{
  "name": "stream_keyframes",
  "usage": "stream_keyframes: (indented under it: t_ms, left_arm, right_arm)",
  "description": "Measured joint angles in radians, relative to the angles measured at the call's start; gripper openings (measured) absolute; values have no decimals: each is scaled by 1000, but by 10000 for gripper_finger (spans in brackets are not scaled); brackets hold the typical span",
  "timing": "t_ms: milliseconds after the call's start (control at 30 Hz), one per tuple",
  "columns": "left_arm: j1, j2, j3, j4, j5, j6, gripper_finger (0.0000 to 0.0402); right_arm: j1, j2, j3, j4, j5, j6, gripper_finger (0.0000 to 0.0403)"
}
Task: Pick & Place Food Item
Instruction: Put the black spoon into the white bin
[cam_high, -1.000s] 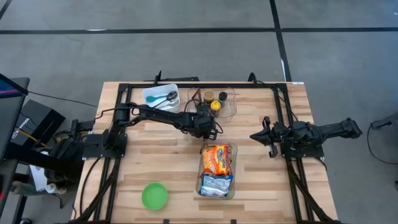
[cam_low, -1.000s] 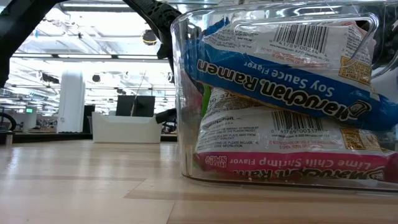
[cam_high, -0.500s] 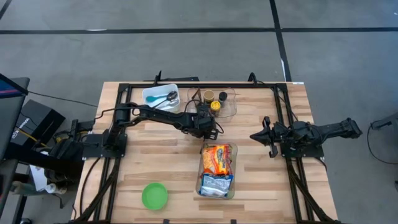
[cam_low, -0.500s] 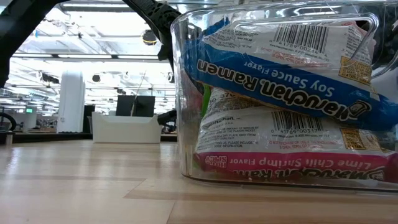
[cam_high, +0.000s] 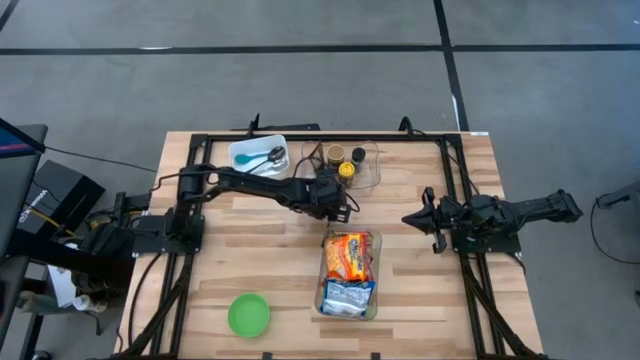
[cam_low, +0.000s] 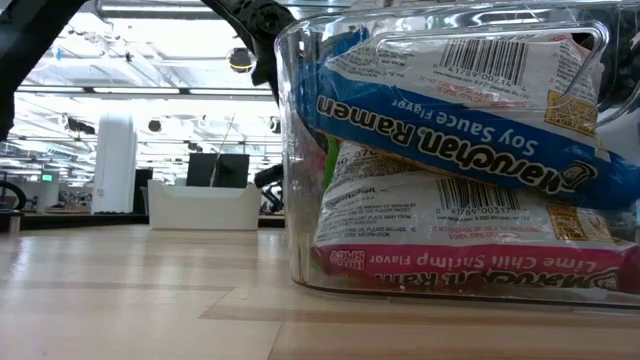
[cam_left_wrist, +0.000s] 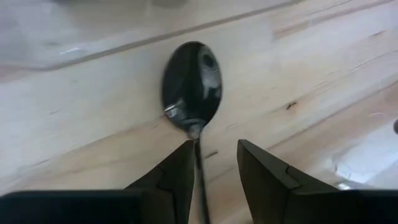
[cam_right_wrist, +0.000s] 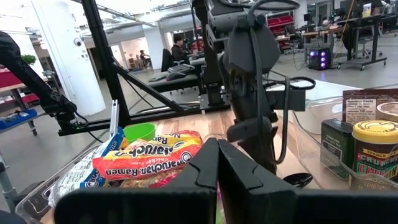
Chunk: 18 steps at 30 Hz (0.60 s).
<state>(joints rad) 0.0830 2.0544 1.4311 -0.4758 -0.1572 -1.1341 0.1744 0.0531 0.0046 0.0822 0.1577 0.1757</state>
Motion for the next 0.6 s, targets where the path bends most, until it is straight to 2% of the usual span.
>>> stream_keyframes:
  t_ms: [333, 600]
  left_arm:
    - [1, -22, 1, -7, 0, 0, 115]
    - [1, -22, 106, -194, 0, 0, 115]
  right_arm:
    - [0, 0, 0, 0, 0, 0, 0]
    - [0, 0, 0, 1, 0, 0, 0]
